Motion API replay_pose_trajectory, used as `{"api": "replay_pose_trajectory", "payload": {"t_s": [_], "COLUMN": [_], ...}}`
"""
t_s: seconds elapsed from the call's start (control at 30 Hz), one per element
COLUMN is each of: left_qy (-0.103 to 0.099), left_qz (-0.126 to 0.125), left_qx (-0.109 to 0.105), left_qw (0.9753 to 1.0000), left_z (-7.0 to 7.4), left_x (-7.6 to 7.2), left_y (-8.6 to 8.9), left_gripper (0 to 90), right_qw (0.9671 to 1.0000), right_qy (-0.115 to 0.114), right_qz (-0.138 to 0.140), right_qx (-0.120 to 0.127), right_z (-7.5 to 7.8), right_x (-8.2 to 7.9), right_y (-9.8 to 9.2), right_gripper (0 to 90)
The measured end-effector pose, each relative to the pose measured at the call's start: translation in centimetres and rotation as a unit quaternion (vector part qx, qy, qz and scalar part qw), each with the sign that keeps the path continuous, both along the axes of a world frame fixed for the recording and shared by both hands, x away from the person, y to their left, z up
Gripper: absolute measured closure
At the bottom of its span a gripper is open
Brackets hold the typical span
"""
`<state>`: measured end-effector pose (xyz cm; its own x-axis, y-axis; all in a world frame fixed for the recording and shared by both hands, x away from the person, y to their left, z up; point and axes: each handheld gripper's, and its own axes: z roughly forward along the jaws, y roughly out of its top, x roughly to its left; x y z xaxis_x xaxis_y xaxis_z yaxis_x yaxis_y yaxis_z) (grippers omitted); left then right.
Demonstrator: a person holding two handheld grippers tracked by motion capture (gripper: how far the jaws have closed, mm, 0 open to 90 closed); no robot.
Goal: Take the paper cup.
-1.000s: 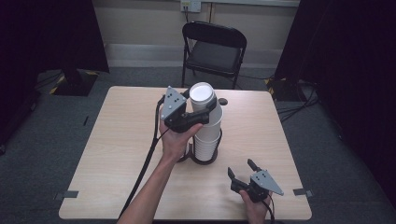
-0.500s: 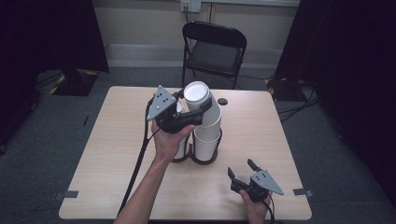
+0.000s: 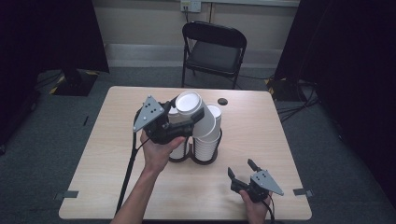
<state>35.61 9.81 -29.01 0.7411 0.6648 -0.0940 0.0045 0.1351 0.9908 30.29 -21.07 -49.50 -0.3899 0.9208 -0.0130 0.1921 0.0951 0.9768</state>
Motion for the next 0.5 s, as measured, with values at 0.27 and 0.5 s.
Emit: {"api": "replay_pose_trajectory", "payload": {"t_s": [0.27,0.5], "left_qy": [0.012,0.037], "left_qz": [-0.007,-0.013], "left_qx": [0.003,0.002], "left_qw": [0.9999,0.9992], "left_z": [-1.3,-2.9], "left_x": [-1.1,-1.8], "left_y": [0.3,0.9], "left_gripper": [23.5,23.5], "right_qw": [1.0000,0.9999], "right_qy": [-0.003,0.006], "right_qz": [-0.006,-0.012], "right_qx": [0.005,0.000], "right_z": [0.0,0.0], "right_x": [-0.1,0.1], "right_y": [-0.1,0.1], "right_gripper": [13.2,13.3]}}
